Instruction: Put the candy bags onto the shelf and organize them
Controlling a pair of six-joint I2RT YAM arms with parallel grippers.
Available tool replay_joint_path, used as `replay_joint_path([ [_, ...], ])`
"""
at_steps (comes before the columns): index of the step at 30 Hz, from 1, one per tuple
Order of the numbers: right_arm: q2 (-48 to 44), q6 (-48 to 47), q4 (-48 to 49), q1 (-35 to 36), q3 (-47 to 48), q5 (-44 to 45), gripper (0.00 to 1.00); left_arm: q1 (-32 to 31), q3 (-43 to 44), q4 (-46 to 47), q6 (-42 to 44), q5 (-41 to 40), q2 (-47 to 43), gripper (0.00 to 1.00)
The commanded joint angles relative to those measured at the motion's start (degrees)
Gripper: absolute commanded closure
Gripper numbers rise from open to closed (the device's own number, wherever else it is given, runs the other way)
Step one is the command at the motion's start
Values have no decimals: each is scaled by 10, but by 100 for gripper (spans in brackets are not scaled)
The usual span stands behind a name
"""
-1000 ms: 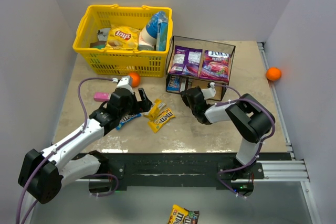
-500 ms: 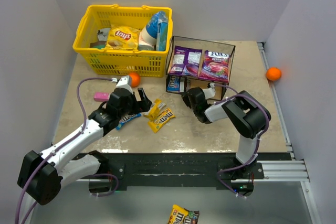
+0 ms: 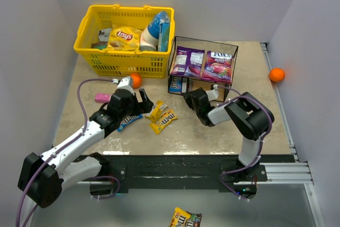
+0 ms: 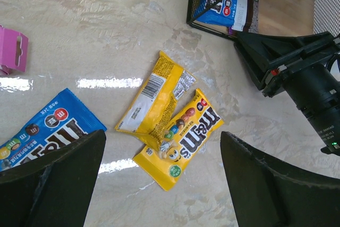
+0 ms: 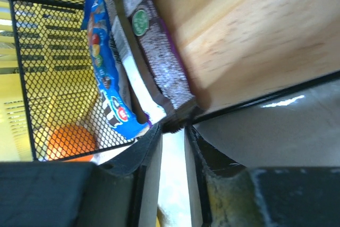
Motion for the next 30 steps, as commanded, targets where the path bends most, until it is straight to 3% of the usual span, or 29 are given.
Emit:
replay_joint_path([
  [1, -28, 6, 32, -4, -24, 17, 69, 4, 10, 8, 3, 0, -10, 5],
  [10, -83, 10, 17, 22, -45, 1, 53, 4, 6, 17, -4, 7, -7, 5],
  [15, -126, 3, -55, 42, -51, -36, 44, 4, 6, 15, -3, 9, -9, 5],
  [23, -196, -32, -137, 125, -99, -79, 43, 4, -12, 18, 3, 29, -10, 4],
  [30, -190, -10, -140, 161, -114, -91, 49, 3, -58, 42, -3, 36, -33, 5],
])
